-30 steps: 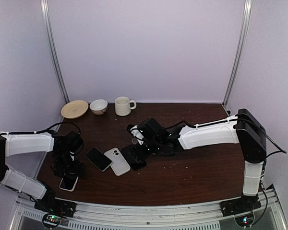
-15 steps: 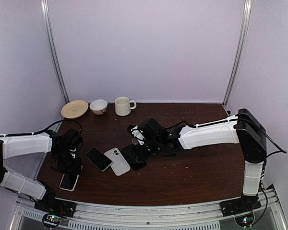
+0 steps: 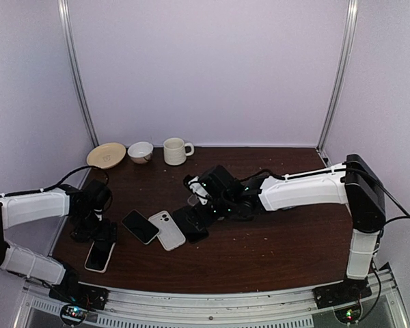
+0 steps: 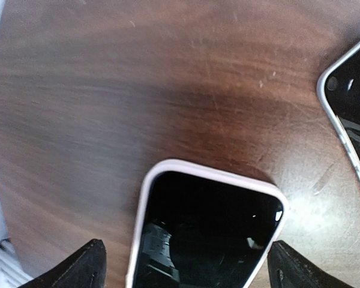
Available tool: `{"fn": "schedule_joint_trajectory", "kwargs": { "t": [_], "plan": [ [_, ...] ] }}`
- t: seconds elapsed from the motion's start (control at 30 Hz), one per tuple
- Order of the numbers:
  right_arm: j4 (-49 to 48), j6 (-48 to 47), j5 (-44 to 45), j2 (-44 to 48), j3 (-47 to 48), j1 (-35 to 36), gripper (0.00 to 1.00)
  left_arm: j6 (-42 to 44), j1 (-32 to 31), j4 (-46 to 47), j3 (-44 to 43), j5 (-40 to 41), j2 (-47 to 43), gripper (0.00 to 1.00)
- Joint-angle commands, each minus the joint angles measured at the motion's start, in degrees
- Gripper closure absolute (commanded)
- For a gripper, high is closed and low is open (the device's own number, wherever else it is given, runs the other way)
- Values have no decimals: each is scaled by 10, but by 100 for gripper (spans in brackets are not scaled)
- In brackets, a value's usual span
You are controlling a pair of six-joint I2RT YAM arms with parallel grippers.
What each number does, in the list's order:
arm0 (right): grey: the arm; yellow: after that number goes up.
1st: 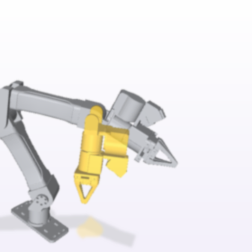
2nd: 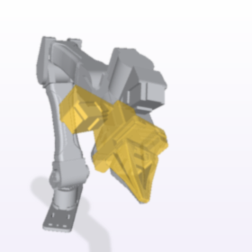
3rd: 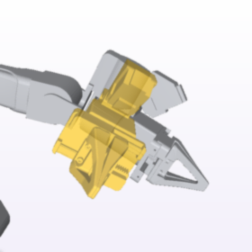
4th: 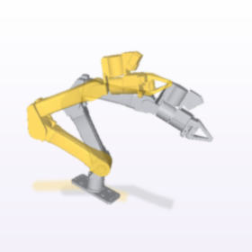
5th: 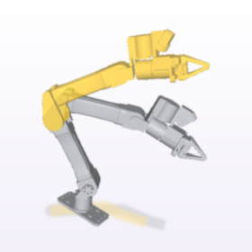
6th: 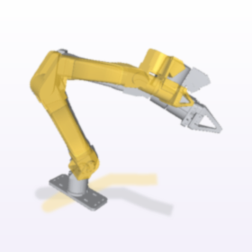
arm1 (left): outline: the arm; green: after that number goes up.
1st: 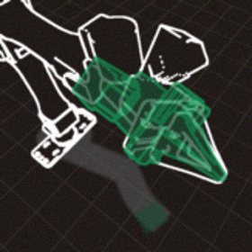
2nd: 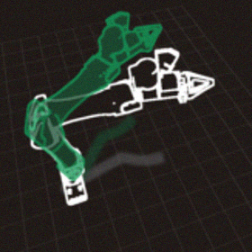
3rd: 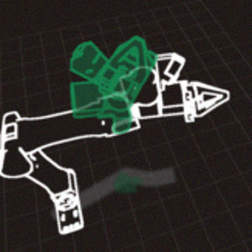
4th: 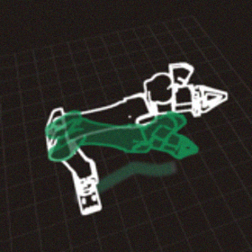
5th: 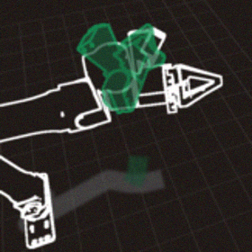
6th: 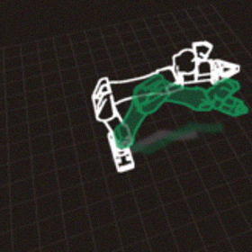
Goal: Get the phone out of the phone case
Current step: Pick up the phone with the phone case from the corner of the board, then pass from the left arm to the right
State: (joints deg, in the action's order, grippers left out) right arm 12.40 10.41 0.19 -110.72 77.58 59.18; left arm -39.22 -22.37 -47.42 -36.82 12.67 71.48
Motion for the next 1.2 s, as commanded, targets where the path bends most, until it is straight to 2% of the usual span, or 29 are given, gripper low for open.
{"fn": "schedule_joint_trajectory", "kwargs": {
  "t": [0.0, 0.07, 0.4, 0.73, 1.17],
  "plan": [
    [5, -5, 14, 28, -11, 3, 10, 17, 32, 66, 29, -89, 10, 2],
    [5, -8, 15, 28, -13, 3, 10, 20, 36, 77, 34, -106, 12, 2],
    [6, -8, 16, 36, -21, 3, 10, 17, 38, 80, 35, -93, 65, 2],
    [15, -9, 26, 49, -26, 3, 10, 56, 22, 92, -1, -125, 78, 27],
    [-35, 34, 0, 140, -91, 3, 10, 77, -65, 72, -131, -127, 31, 34]
  ]
}}
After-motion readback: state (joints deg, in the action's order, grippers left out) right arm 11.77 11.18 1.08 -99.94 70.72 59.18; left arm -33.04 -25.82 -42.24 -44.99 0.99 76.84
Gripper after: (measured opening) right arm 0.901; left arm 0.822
